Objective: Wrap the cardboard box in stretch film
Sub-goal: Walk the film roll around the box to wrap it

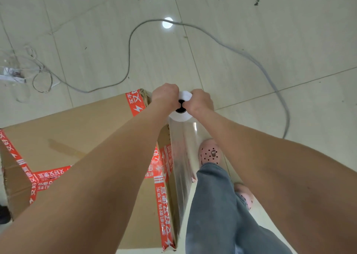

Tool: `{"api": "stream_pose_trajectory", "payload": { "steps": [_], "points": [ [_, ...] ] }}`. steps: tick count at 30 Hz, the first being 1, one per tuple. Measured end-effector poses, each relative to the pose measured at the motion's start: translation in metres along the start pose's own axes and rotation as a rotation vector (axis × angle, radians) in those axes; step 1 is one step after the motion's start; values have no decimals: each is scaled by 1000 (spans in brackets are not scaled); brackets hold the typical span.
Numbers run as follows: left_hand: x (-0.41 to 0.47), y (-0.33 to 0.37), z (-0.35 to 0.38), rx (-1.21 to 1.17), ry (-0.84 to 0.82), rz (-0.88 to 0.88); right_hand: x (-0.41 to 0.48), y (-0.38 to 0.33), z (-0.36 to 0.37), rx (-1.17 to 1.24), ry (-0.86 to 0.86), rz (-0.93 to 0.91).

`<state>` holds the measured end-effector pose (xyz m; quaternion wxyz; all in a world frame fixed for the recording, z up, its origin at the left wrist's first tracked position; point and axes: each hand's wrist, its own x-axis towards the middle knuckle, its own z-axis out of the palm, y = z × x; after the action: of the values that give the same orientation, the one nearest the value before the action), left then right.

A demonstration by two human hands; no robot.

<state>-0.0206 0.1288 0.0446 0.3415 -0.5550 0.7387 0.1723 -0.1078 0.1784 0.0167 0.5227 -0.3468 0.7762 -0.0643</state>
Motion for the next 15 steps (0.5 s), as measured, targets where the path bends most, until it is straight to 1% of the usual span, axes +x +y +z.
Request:
{"api": "stream_pose_trajectory", "payload": {
  "steps": [2, 4, 7, 9, 13, 15],
  "points": [
    [7, -3, -2, 42, -4, 26, 1, -8, 6, -71, 34, -44],
    [13, -5, -7, 46, -4, 46, 3, -15, 8, -54, 89, -69],
    [22, -10, -18, 20, 31, 54, 11, -18, 0, 160, 151, -51],
    [26, -11, -23, -5, 36, 42, 11, -17, -4, 267, 113, -4],
    [32, -8, -27, -69, 11, 1, 10, -15, 1, 404, -98, 255],
    [37, -11, -29, -78, -11, -9, 17, -21, 2, 456, -130, 282]
  ]
}}
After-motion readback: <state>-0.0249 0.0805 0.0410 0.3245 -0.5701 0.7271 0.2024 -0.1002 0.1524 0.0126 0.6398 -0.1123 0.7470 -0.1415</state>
